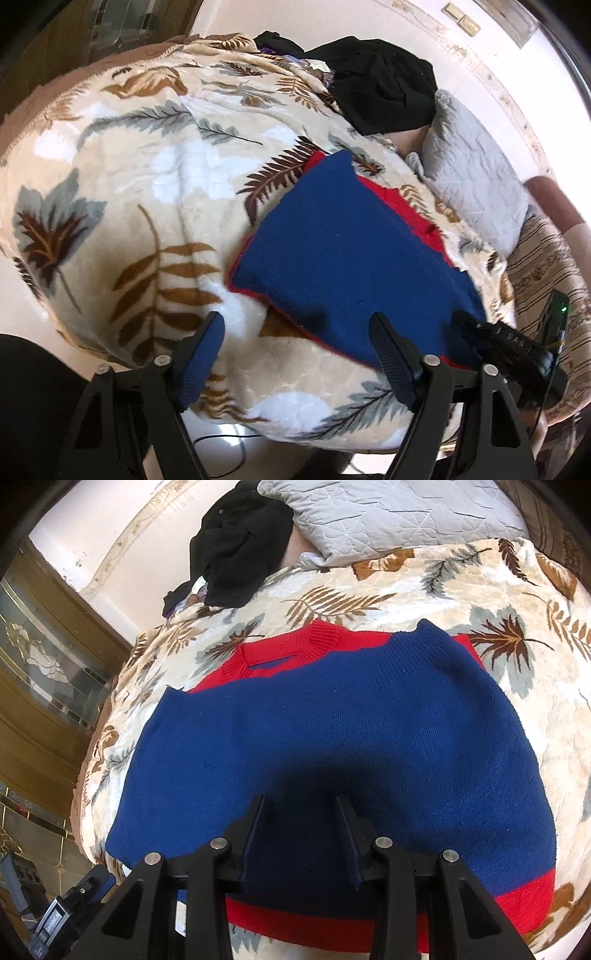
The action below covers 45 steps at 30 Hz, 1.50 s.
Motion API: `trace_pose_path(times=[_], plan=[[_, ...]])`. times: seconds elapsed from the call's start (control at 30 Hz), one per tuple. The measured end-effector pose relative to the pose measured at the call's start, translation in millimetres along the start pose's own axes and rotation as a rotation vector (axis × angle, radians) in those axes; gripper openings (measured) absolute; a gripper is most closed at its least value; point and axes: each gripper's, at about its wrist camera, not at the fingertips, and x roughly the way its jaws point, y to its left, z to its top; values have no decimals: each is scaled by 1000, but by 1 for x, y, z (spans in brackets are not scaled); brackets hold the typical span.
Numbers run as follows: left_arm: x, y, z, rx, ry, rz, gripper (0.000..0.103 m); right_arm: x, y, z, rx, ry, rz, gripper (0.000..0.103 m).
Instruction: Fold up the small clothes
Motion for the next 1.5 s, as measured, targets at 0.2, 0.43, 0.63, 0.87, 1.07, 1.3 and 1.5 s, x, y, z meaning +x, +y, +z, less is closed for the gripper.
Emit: trace_pose_path(times=[0.2,0.43,0.63,0.87,1.07,1.3,1.5], plan=[[20,-8,2,5,22,-35,55,0,0,-1,-4,-1,-2,41],[44,-1,8,-94,26,-69,58,0,-1,-1,-4,-1,7,42],[54,-14,22,-84,20,-100,38,-3,-7,-1,15,5,35,42],[38,-64,33,174,-65,-59,18,-21,-32,0,93,-7,118,42],[12,-164,28,510,-132,-83,14,-62,-76,4,204,-125,159,44],[32,-283,-35,871,-43,-136,11,-111,-136,6,362,-271,228,44],[40,-289,-45,850,143,-299,32,-117,-170,11,491,-276,342,57]])
